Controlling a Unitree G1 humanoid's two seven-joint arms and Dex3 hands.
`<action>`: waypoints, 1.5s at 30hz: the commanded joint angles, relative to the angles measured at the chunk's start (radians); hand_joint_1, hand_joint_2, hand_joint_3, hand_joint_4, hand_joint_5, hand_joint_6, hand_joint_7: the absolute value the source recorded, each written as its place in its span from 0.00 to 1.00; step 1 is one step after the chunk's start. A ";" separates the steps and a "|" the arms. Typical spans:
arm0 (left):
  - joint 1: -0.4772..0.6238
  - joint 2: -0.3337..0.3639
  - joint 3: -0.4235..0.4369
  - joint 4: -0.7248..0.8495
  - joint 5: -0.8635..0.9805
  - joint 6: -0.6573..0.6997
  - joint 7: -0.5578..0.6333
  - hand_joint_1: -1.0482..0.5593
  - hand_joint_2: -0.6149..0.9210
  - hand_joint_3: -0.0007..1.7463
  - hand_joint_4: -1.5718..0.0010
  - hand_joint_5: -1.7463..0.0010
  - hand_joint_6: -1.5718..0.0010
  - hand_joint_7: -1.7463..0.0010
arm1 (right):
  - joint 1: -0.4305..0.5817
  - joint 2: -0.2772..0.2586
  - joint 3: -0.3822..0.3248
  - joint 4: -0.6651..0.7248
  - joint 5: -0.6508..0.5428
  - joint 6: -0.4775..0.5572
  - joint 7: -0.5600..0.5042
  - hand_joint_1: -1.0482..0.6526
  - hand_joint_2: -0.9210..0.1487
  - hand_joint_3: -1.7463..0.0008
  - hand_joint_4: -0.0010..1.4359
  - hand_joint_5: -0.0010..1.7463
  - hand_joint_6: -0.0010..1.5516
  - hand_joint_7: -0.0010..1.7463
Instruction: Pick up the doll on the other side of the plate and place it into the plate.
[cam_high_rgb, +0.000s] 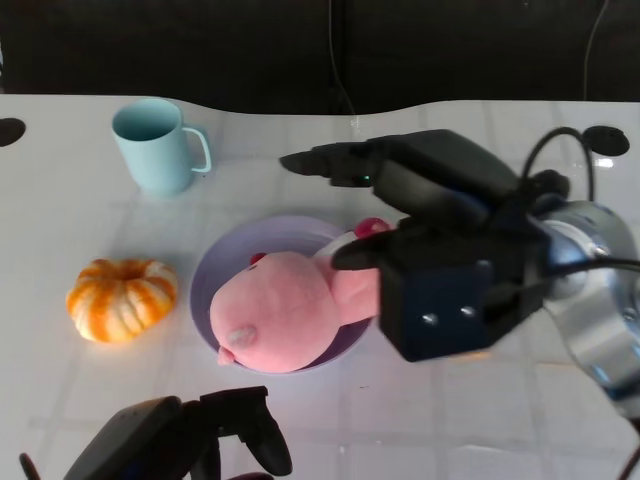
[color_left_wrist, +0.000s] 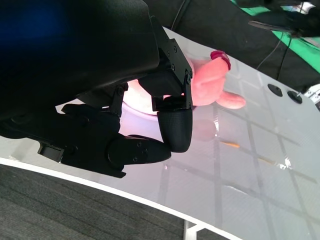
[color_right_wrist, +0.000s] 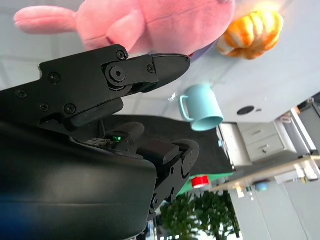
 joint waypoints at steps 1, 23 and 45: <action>-0.025 0.012 -0.007 0.013 0.007 -0.003 -0.005 0.48 1.00 0.22 0.61 0.03 0.60 0.32 | 0.097 -0.055 -0.041 -0.075 -0.017 -0.016 -0.036 0.25 0.00 0.86 0.32 0.23 0.29 0.04; -0.058 -0.009 -0.043 0.024 0.050 0.025 0.008 0.47 1.00 0.19 0.61 0.06 0.59 0.33 | 0.646 -0.182 -0.342 -0.420 0.035 -0.084 -0.110 0.57 0.05 0.99 0.59 0.61 0.63 0.17; -0.048 0.012 -0.019 0.047 0.035 -0.032 0.014 0.47 1.00 0.20 0.59 0.08 0.58 0.32 | 0.714 -0.158 -0.319 -0.238 0.033 -0.226 -0.234 0.59 0.62 0.24 0.68 0.92 0.66 0.62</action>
